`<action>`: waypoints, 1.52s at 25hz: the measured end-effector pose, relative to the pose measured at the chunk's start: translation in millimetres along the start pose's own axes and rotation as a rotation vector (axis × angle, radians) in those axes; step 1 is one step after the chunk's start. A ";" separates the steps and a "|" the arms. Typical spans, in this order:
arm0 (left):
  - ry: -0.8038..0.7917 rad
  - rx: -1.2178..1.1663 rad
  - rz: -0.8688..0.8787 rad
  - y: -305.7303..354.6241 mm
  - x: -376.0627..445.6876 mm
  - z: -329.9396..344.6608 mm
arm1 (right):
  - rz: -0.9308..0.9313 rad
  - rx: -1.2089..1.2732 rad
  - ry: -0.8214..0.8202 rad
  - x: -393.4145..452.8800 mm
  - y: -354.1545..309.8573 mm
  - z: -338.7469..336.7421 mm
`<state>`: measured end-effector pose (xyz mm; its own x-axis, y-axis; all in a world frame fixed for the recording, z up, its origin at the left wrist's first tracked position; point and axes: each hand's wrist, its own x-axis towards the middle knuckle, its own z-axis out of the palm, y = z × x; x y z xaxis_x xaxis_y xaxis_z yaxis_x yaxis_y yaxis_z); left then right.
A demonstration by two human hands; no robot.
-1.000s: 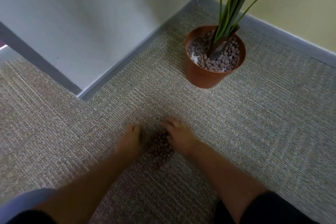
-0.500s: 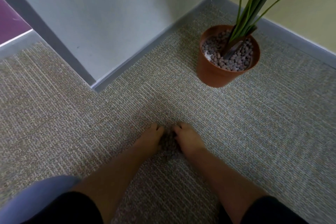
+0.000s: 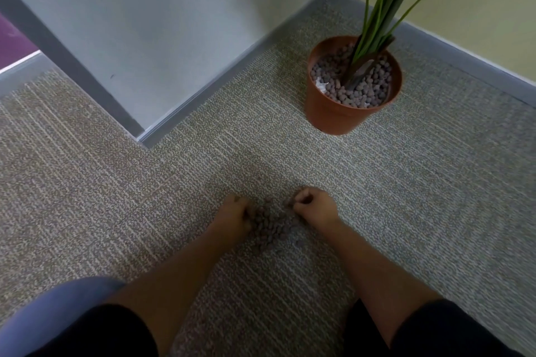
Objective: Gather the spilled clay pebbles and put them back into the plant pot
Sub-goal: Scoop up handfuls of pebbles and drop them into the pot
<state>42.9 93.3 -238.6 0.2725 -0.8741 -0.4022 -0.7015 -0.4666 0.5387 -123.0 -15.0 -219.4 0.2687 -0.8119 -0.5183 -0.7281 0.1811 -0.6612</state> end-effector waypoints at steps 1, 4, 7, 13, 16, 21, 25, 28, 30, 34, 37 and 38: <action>0.041 -0.097 -0.066 2.7 1.1 -1.9 | 0.062 0.120 -0.018 1.2 1.7 -1.8; 0.087 -0.592 -0.336 17.3 3.8 -8.6 | 0.290 0.651 -0.175 0.4 3.8 -8.8; 0.054 -1.211 -0.567 34.3 6.2 -13.1 | 0.437 1.042 -0.294 0.5 2.7 -22.0; -0.032 -1.592 -0.655 84.0 8.8 -15.2 | 0.419 1.376 -0.323 5.1 -24.0 -34.5; -0.009 -1.733 -0.571 119.0 26.5 -39.3 | 0.337 1.443 -0.218 14.8 -49.6 -53.0; -0.049 -1.797 -0.365 172.7 69.3 -101.1 | 0.116 1.476 -0.174 29.5 -88.0 -111.5; -0.194 -1.843 -0.213 208.4 96.4 -120.0 | 0.044 1.469 -0.119 43.3 -105.9 -143.4; -0.320 -1.786 -0.150 221.4 110.4 -119.4 | -0.016 1.545 -0.209 51.0 -108.7 -154.1; -0.348 -1.761 -0.123 221.6 118.1 -118.9 | -0.023 1.529 -0.225 54.0 -109.4 -155.9; -0.268 -1.619 -0.108 208.2 118.1 -109.2 | -0.038 1.313 -0.164 51.3 -96.7 -146.0; 0.017 -1.282 -0.159 179.4 105.0 -86.7 | -0.013 0.991 -0.103 37.8 -62.8 -121.1; 0.080 -1.079 -0.208 163.8 97.6 -76.9 | -0.011 0.778 -0.112 33.1 -47.6 -109.9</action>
<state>5.2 -78.9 -132.7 0.3876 -0.7529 -0.5319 0.2964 -0.4446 0.8453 -148.8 -111.4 -145.5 0.3654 -0.7626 -0.5338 -0.0853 0.5436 -0.8350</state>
